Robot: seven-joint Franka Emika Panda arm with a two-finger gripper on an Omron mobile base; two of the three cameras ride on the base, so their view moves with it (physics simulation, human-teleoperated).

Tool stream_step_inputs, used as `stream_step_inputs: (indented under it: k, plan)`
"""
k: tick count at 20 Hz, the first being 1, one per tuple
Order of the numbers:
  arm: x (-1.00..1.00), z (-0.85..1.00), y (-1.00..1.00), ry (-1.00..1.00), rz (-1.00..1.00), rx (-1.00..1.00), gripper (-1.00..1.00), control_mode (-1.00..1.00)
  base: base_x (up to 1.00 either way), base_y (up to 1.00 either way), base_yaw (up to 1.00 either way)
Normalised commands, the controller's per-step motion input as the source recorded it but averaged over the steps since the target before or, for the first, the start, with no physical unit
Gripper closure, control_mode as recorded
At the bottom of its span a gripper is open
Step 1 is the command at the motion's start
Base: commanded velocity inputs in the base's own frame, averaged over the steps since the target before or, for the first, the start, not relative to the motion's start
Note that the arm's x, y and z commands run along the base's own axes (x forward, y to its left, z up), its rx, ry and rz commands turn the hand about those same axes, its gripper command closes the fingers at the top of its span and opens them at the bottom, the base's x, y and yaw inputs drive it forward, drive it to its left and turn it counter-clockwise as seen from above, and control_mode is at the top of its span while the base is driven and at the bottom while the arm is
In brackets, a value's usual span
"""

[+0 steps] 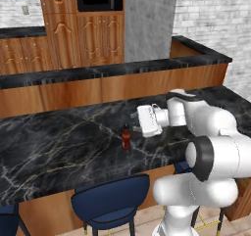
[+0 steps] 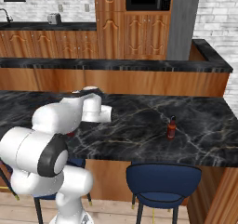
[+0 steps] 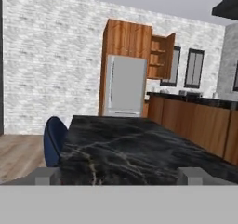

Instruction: The dining table condiment station is running low on condiment bottle. Refill the condiment station by opening the cabinet and taking the condiment bottle from the cabinet and placing it on the dining table.

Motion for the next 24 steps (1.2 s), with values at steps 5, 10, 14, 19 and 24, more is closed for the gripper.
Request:
stream_step_inputs:
  k: [5, 10, 14, 19, 24]
  plan:
    - [-0.58, 0.94, 0.00, 0.00, -0.05, -0.01, -1.00, -1.00, 0.00, 0.00, 0.00]
    - [-0.99, 0.73, 0.09, 0.00, -0.12, -0.03, -1.00, -1.00, 0.00, 0.00, 0.00]
    - [-1.00, 0.59, 0.04, 0.01, -0.16, -0.09, -1.00, -1.00, 0.00, 0.00, 0.00]
    - [-1.00, 0.53, 0.08, 0.03, -0.18, -0.13, -1.00, -1.00, 0.00, 0.00, 0.00]
    - [-1.00, 0.52, 0.05, 0.00, -0.14, -0.22, -1.00, -1.00, 0.00, 0.00, 0.00]
